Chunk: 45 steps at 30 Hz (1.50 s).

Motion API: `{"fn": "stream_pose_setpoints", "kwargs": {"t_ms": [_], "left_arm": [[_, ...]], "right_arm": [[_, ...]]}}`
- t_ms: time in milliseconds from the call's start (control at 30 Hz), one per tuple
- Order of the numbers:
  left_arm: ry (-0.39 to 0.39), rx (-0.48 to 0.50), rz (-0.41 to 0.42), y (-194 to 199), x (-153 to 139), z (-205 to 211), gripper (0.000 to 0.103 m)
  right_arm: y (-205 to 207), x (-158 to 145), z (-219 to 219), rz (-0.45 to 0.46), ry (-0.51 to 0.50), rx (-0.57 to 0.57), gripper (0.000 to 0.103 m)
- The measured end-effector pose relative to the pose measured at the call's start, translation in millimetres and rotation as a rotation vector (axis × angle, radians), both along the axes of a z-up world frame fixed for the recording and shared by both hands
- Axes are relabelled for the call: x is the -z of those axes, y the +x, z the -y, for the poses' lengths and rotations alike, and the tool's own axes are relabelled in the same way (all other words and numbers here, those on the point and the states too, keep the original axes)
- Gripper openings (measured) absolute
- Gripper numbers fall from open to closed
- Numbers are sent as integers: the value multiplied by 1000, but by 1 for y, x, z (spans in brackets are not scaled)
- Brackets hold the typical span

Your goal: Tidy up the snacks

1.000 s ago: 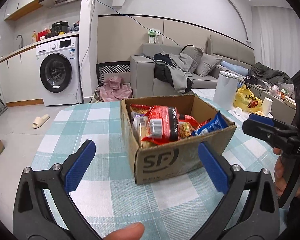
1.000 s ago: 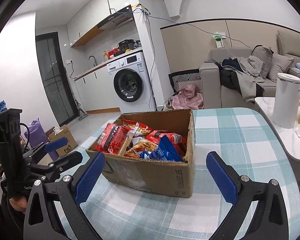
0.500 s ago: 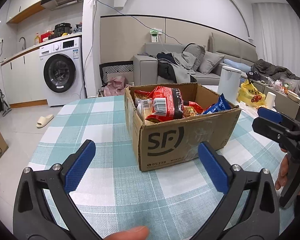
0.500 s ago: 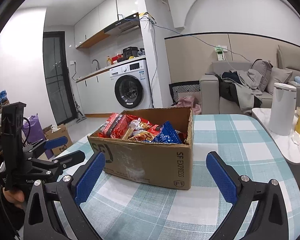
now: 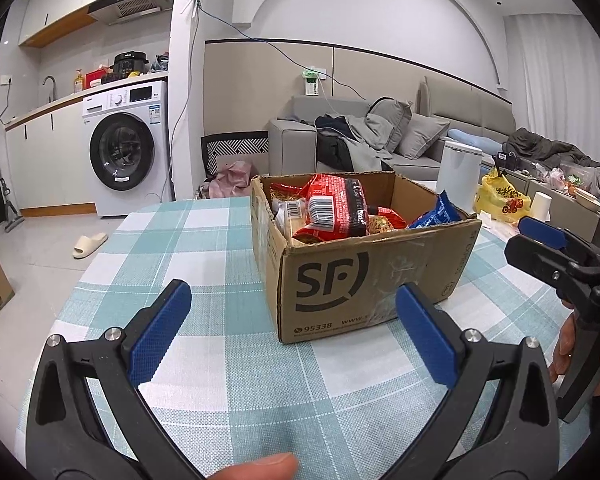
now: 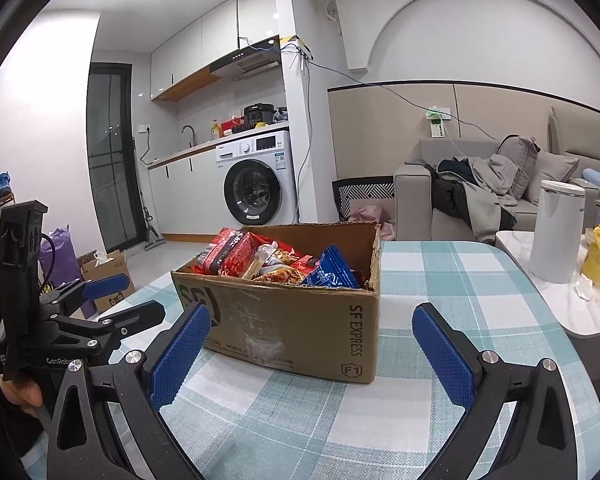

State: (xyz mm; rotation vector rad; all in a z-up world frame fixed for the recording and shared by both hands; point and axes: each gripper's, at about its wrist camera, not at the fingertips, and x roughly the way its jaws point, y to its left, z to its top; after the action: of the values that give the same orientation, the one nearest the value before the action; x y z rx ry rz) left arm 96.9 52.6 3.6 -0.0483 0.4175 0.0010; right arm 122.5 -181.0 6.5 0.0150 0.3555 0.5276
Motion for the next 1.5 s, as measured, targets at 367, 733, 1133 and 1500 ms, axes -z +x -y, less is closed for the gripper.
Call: {"fn": "stream_pose_setpoints", "kwargs": {"t_ms": [367, 733, 1133, 1500], "left_arm": [[-5, 8, 2, -1, 0, 0, 102], [4, 11, -2, 1, 1, 1, 102], [5, 12, 0, 0, 1, 1, 102], [6, 12, 1, 0, 1, 1, 102]], "right_arm": [[1, 0, 2, 2, 7, 12, 103], [2, 1, 2, -1, 11, 12, 103], [3, 2, 1, -1, 10, 9, 103], [3, 2, 1, -2, 11, 8, 103]]}}
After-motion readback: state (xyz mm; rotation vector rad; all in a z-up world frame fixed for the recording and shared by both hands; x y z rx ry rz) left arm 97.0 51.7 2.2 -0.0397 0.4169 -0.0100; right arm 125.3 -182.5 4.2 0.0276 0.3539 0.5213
